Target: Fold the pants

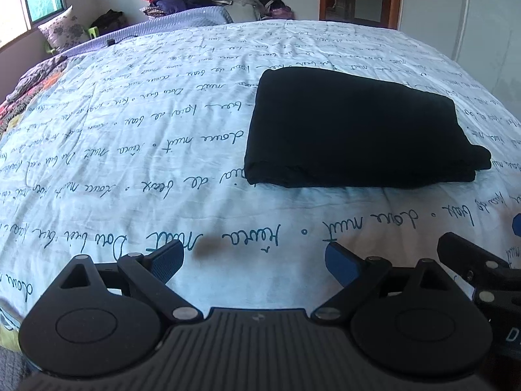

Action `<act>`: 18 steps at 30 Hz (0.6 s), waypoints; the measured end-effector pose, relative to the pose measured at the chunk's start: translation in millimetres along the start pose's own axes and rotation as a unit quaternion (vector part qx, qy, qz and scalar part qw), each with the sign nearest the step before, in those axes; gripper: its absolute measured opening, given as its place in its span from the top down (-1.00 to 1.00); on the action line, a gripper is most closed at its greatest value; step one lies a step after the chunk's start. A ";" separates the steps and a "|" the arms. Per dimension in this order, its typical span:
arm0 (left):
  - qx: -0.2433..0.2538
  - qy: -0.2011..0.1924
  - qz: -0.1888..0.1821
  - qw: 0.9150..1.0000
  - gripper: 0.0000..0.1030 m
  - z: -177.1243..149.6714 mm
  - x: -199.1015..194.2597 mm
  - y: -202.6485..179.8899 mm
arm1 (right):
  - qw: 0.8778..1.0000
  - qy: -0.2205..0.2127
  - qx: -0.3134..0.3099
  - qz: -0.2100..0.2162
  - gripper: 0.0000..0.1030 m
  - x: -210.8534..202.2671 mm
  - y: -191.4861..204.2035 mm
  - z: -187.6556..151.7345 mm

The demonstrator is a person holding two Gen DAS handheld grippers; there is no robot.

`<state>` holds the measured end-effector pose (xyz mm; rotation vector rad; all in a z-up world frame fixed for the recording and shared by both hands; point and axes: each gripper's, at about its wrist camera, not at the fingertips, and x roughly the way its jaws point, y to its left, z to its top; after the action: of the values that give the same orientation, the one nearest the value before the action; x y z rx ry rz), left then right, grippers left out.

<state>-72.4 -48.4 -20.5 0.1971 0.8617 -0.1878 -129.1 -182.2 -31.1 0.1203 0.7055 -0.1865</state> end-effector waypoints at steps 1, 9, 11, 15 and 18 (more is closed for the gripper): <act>-0.004 0.001 -0.001 1.000 -0.86 0.4 0.6 1.4 | 1.000 0.000 -0.001 0.000 -1.00 0.3 0.6 0.1; -0.016 0.003 0.002 1.000 -0.86 3.6 3.4 4.7 | 1.000 0.005 -0.004 0.005 -1.00 4.1 2.3 0.4; -0.015 0.002 0.003 1.000 -0.86 2.8 3.2 3.9 | 1.000 0.005 -0.002 0.006 -1.00 4.1 1.7 0.6; -0.014 0.004 0.003 1.000 -0.86 1.4 4.2 3.8 | 1.000 0.005 0.000 0.006 -1.00 3.3 0.6 -0.2; -0.014 0.004 0.004 1.000 -0.86 0.7 4.4 4.4 | 1.000 0.006 0.001 0.006 -1.00 4.2 0.0 -0.5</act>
<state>-68.0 -44.7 -23.0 0.1745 0.8710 -0.1676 -126.3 -182.6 -34.2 0.1285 0.7170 -0.1754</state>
